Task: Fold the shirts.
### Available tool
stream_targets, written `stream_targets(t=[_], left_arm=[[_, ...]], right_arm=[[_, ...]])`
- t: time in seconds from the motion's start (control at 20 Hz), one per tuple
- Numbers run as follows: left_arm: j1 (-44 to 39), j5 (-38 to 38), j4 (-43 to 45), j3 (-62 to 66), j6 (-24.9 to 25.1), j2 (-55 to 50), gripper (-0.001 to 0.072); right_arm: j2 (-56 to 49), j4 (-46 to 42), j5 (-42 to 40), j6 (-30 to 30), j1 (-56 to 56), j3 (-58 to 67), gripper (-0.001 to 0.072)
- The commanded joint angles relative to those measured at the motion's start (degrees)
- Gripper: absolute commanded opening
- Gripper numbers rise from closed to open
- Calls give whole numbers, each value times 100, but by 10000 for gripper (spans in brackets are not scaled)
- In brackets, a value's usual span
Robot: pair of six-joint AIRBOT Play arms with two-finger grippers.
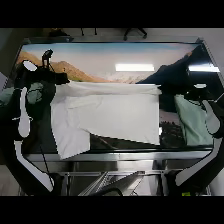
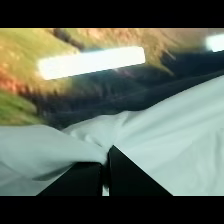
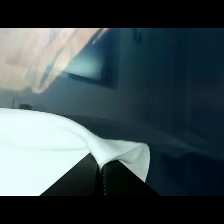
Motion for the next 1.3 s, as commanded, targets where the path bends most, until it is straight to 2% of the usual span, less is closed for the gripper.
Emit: stream_targets(t=[0.0, 0.25, 0.4, 0.55, 0.7, 1.1, 1.15, 1.2, 1.25], left_arm=[[37, -181, 492, 763, -415, -527, 18], [7, -321, 1397, 173, -516, -52, 18], [7, -490, 1488, 105, -503, 20, 18], [7, -623, 1681, 105, -520, -17, 18], [2, -754, 1926, 105, -529, -146, 18], [-149, -625, 1875, 109, -520, -197, 31], [-166, -664, 1880, 111, -520, -195, 317], [-188, -765, 1908, 114, -525, -181, 670], [-173, -890, 1941, 111, -601, -133, 703]], right_arm=[[-278, 76, 96, -37, 2, 496, 15], [46, -387, 1054, 149, -11, 494, 15], [68, -874, 1368, 490, 44, 459, 14], [66, -1233, 1152, 551, 162, 221, 14], [61, -1226, 881, 546, 232, 11, 15], [76, -1207, 918, 546, 575, 13, 31], [105, -1207, 929, 549, 599, 13, 164], [164, -1204, 999, 549, 597, 15, 301], [278, -1220, 1121, 546, 575, 15, 324]])
